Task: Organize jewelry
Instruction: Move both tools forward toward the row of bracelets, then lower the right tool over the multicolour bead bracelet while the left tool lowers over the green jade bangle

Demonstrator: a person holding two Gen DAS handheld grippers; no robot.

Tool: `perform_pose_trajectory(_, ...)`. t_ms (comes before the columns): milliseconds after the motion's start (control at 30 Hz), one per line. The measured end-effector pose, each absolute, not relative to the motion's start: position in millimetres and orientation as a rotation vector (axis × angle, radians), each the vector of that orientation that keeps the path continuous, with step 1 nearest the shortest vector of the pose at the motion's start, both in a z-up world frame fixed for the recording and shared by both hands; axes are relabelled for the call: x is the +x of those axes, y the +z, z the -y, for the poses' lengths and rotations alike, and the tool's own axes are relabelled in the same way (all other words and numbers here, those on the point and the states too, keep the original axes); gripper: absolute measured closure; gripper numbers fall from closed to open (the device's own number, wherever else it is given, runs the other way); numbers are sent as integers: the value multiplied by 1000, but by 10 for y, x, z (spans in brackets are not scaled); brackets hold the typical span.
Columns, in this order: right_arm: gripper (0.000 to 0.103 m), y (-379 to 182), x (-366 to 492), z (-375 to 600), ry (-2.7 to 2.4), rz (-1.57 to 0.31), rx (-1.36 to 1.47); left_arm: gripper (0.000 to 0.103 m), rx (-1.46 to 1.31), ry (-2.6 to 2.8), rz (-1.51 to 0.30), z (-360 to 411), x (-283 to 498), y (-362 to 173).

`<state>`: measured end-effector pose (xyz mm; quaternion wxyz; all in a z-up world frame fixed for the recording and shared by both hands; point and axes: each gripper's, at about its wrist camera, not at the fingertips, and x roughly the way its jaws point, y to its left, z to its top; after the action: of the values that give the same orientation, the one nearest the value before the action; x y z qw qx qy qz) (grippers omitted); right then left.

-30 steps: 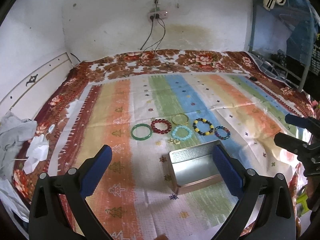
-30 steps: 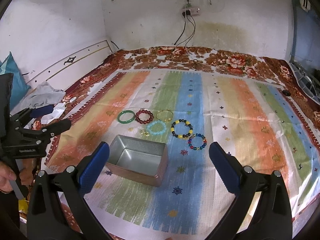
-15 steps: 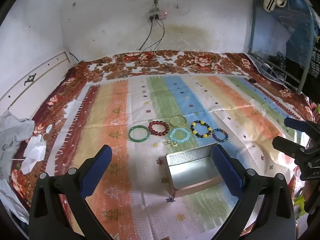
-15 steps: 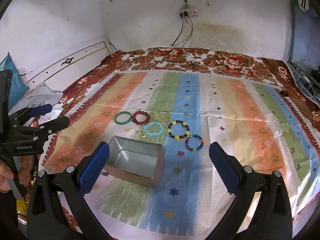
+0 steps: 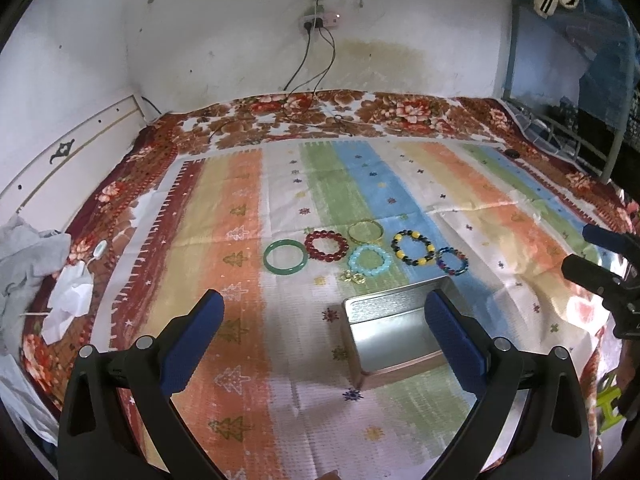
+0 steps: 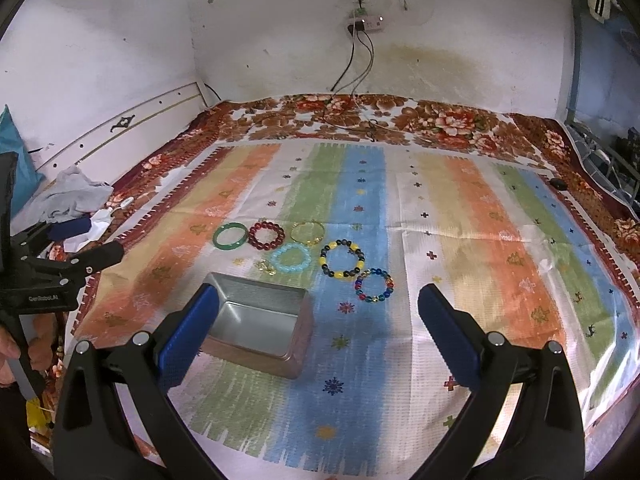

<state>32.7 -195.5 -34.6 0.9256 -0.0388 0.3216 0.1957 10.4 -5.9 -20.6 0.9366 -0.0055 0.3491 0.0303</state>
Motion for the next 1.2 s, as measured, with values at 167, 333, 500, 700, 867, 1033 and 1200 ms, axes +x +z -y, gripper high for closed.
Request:
perform_pose_trajectory(167, 4, -452, 534, 1946, 390, -696, -77, 5, -25, 79, -734, -52, 251, -296)
perform_pose_trajectory(333, 4, -570, 778, 2000, 385, -728, -48, 5, -21, 97, -759, -158, 451, -402)
perform_pose_trajectory(500, 4, -771, 1094, 2032, 357, -785, -36, 5, -28, 116, -793, -296, 725, -532)
perform_pose_trajectory(700, 4, -1106, 1475, 2056, 325, -858, -26, 5, -38, 137, -856, -457, 1078, -763)
perform_pose_trajectory(867, 4, -1349, 1739, 2095, 303, -911, -23, 5, -61, 155, -909, -606, 1330, -993)
perform_pose_trajectory(1033, 4, -1525, 1909, 2100, 277, -943, -41, 5, -65, 154, -932, -652, 1476, -1136)
perform_pose_trajectory(1200, 4, -1619, 2014, 2085, 261, -961, -48, 5, -70, 150, -945, -688, 1602, -1214)
